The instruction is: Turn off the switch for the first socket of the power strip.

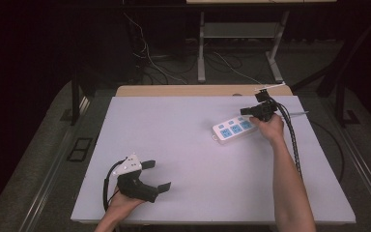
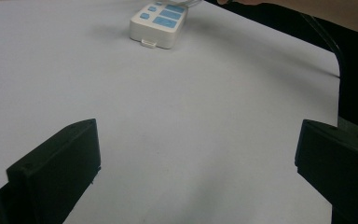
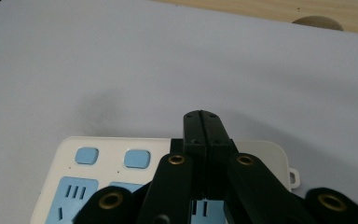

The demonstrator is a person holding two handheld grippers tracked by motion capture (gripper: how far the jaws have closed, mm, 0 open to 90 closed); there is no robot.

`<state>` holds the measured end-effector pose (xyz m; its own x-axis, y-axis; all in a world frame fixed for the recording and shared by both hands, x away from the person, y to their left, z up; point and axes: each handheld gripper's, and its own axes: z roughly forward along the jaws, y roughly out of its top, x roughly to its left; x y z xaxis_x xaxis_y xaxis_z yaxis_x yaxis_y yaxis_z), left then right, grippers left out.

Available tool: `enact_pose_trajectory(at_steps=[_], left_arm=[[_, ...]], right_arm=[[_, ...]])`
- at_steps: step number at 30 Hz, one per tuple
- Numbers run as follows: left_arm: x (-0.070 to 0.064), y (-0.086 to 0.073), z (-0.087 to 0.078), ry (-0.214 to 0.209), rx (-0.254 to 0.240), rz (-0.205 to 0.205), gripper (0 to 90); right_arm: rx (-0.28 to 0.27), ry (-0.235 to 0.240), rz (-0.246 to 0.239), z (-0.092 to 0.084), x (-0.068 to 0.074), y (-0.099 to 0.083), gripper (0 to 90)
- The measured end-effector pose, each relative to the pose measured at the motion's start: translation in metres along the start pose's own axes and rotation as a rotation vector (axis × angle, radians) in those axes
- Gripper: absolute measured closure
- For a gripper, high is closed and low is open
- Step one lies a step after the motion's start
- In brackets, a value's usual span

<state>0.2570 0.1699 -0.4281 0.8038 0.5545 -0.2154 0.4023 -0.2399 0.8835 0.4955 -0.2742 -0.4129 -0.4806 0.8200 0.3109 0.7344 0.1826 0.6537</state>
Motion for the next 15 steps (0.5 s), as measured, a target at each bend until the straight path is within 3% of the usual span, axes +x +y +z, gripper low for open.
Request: enact_pose_trajectory(at_steps=[9, 15], left_arm=[[-0.0002, 0.0001, 0.0002, -0.003, -0.001, 0.001, 0.0], [-0.0004, 0.0001, 0.0007, -0.004, -0.001, 0.002, 0.0]], right_arm=[[0.048, 0.000, -0.003, 0.0099, -0.0002, -0.0042, 89.7], [0.050, -0.005, -0.011, 0.0106, 0.0004, -0.0056, 89.8]])
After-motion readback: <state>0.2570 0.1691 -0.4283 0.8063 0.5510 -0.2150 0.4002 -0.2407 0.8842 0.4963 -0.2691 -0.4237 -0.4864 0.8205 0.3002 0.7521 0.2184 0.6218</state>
